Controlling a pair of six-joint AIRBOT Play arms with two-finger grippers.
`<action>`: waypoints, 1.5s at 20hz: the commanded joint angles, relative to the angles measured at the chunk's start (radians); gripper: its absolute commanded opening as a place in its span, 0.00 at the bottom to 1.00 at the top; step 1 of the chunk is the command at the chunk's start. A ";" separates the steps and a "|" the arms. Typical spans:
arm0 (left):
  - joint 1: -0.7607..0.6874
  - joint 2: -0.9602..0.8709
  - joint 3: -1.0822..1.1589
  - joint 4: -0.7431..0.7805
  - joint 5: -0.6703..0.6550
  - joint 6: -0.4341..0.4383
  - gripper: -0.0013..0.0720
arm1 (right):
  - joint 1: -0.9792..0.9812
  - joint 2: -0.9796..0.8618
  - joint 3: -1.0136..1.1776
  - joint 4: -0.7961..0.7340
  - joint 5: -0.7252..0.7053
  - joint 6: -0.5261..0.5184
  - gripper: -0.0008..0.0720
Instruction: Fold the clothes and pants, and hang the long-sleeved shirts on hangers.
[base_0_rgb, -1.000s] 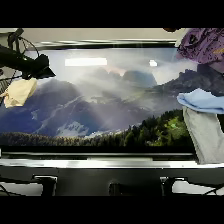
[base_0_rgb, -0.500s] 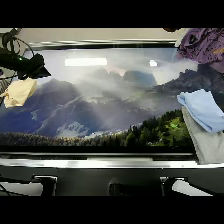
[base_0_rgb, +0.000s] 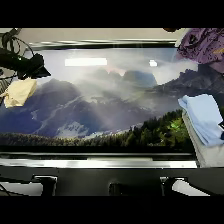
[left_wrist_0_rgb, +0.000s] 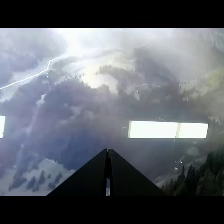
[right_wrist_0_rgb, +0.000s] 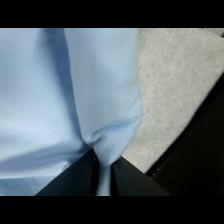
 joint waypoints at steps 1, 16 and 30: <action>0.001 -0.001 0.000 0.000 0.000 0.001 0.05 | 0.000 0.007 -0.041 -0.077 0.035 0.034 0.06; 0.001 -0.001 0.000 0.000 0.000 0.001 0.05 | 0.000 0.014 -0.043 -0.195 0.123 0.071 0.06; 0.001 -0.001 -0.027 0.019 0.016 0.028 0.05 | 0.036 0.079 0.055 0.019 -0.065 -0.066 0.54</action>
